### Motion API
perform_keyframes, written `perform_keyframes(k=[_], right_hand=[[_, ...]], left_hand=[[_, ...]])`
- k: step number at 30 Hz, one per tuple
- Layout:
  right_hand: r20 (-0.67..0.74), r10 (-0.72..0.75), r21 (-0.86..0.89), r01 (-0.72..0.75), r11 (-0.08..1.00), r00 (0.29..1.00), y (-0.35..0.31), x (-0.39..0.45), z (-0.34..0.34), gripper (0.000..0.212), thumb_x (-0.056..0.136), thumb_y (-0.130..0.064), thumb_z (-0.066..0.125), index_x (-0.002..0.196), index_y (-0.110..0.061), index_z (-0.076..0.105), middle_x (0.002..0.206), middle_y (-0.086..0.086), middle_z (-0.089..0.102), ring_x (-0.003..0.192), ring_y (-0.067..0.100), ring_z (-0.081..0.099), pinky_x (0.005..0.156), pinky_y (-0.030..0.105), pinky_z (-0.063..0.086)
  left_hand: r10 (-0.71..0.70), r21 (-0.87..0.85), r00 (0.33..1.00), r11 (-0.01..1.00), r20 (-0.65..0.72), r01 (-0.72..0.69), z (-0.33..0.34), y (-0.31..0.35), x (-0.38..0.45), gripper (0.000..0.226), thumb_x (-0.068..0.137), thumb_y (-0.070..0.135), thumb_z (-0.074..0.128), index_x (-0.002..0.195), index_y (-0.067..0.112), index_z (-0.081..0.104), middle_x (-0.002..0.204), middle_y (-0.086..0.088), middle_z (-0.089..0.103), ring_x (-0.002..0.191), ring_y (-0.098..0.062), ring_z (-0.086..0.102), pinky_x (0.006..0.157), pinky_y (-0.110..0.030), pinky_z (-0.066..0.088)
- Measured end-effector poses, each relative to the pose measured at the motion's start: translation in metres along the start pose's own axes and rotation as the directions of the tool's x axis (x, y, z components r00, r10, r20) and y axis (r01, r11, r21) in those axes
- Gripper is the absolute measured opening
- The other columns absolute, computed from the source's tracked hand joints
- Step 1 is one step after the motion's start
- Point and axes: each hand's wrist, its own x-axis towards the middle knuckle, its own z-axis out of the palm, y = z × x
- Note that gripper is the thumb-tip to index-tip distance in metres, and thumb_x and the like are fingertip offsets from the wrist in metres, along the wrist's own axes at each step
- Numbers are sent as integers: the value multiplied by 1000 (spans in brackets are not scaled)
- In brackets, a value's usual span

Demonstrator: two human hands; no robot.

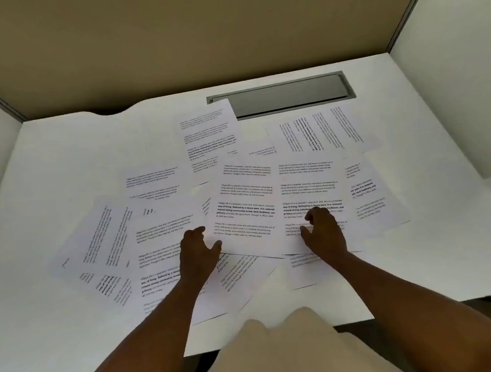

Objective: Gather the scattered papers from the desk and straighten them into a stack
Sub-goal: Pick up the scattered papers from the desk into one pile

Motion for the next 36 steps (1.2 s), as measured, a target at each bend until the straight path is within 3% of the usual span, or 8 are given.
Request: perform_keyframes(k=[5, 9, 12, 17, 25, 32, 36], right_hand=[[-73, 298, 20, -298, 954, 952, 24, 5, -29, 35, 77, -16, 74, 104, -5, 55, 110, 15, 55, 107, 34, 51, 84, 40, 44], [-42, 509, -29, -511, 859, 859, 50, 11, -46, 68, 68, -36, 81, 117, -1, 48, 120, 18, 53, 117, 36, 47, 93, 40, 41], [-22, 597, -41, -598, 801, 802, 60, 15, -55, 87, 67, -39, 83, 129, 1, 37, 129, 23, 45, 124, 40, 43, 101, 44, 39], [-12, 620, -64, -619, 783, 785, 60, 20, -58, 94, 68, -36, 85, 134, 4, 30, 133, 26, 40, 125, 42, 42, 103, 46, 38], [38, 653, -71, -649, 757, 757, 59, 27, -57, 87, 70, -34, 83, 130, 4, 33, 132, 25, 46, 124, 38, 46, 102, 43, 40], [59, 649, -27, -649, 761, 759, 53, 33, -56, 69, 71, -21, 83, 122, 2, 43, 126, 21, 57, 120, 38, 52, 98, 40, 43], [79, 608, -68, -605, 794, 790, 54, 34, -56, 57, 74, -22, 77, 120, -1, 52, 124, 19, 60, 117, 36, 55, 100, 39, 45]], left_hand=[[-99, 66, 994, 993, 39, 96, 0, 3, 8, 70, 83, 36, 74, 140, 6, 46, 140, -16, 47, 132, -33, 42, 107, -45, 38], [-114, 84, 992, 990, 48, 110, 5, 8, 15, 80, 79, 40, 76, 142, 5, 42, 141, -18, 43, 133, -35, 39, 105, -46, 39], [-119, 83, 991, 990, 56, 114, 8, 13, 22, 86, 76, 42, 79, 143, 4, 40, 140, -20, 42, 132, -37, 38, 105, -48, 39], [-136, 121, 990, 984, 47, 129, 10, 23, 30, 90, 73, 41, 81, 143, 3, 37, 141, -20, 38, 132, -37, 35, 105, -46, 37], [-191, 154, 980, 971, 51, 181, 16, 27, 39, 91, 67, 37, 86, 137, 2, 39, 133, -21, 39, 125, -38, 40, 102, -43, 38], [-238, 91, 966, 969, 103, 229, 15, 36, 51, 93, 61, 26, 91, 134, 3, 39, 132, -20, 43, 122, -36, 46, 102, -44, 43], [-210, 100, 966, 975, 153, 196, 14, 37, 53, 79, 71, 28, 84, 133, 5, 42, 129, -18, 56, 120, -36, 54, 100, -45, 47]])
